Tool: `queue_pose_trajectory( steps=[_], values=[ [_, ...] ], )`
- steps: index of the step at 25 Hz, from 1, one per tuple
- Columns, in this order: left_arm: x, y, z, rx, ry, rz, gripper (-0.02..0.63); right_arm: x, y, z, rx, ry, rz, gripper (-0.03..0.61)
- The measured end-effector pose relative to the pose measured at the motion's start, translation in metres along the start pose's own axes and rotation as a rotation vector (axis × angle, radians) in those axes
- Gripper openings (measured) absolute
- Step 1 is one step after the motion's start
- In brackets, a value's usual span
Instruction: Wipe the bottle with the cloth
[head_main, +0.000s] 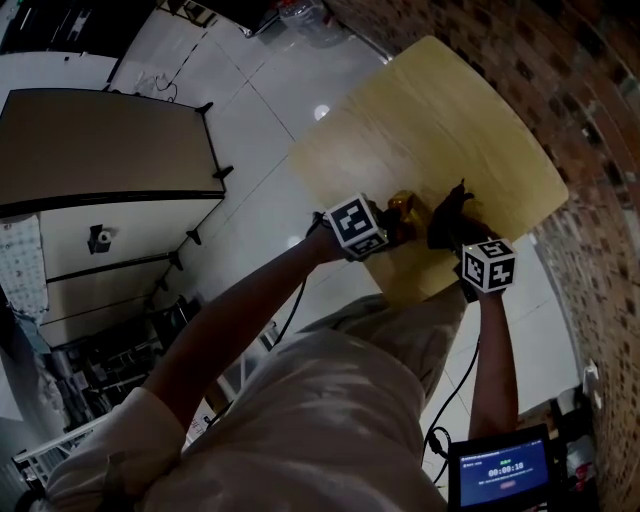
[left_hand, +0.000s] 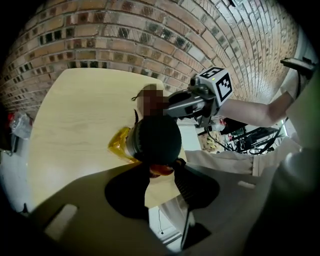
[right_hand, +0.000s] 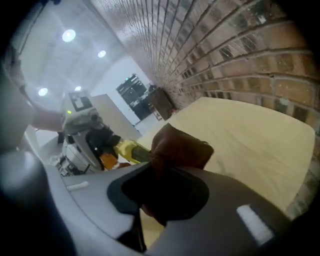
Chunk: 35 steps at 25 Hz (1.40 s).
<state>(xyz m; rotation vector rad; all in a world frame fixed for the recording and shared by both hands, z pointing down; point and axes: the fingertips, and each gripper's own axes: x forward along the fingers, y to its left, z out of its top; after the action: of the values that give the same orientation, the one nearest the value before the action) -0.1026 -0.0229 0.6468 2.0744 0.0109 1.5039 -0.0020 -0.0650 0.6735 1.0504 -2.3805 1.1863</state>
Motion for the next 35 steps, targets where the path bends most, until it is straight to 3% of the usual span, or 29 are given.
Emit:
queue_pose_trajectory(
  steps=[5,9,11,14,17,25,30,35],
  values=[
    [-0.001,0.000,-0.004,0.069,0.042,0.003,0.173,0.024,0.056,0.001,-0.153,0.060,0.176,0.066],
    [0.002,-0.006,-0.008,0.202,0.075,-0.029,0.172,0.052,0.067,-0.012,-0.204,0.137,0.228,0.066],
    [0.001,-0.005,-0.016,0.251,0.093,-0.055,0.170,0.061,0.059,-0.020,-0.189,0.185,0.230,0.066],
    [0.001,-0.009,-0.017,0.308,0.097,-0.096,0.172,0.077,0.046,-0.043,-0.249,0.301,0.186,0.066],
    [0.005,-0.013,-0.013,0.312,0.103,-0.115,0.172,0.088,0.033,-0.058,-0.289,0.354,0.114,0.066],
    [0.001,-0.012,-0.011,0.265,0.057,-0.067,0.172,0.043,0.022,-0.049,-0.042,0.158,0.023,0.066],
    [0.003,-0.012,-0.006,0.231,-0.042,-0.044,0.172,0.015,0.019,-0.055,0.013,0.112,-0.002,0.066],
    [0.001,-0.007,-0.001,0.272,-0.045,0.045,0.170,0.010,0.019,-0.069,0.032,0.114,-0.023,0.066]
  ],
)
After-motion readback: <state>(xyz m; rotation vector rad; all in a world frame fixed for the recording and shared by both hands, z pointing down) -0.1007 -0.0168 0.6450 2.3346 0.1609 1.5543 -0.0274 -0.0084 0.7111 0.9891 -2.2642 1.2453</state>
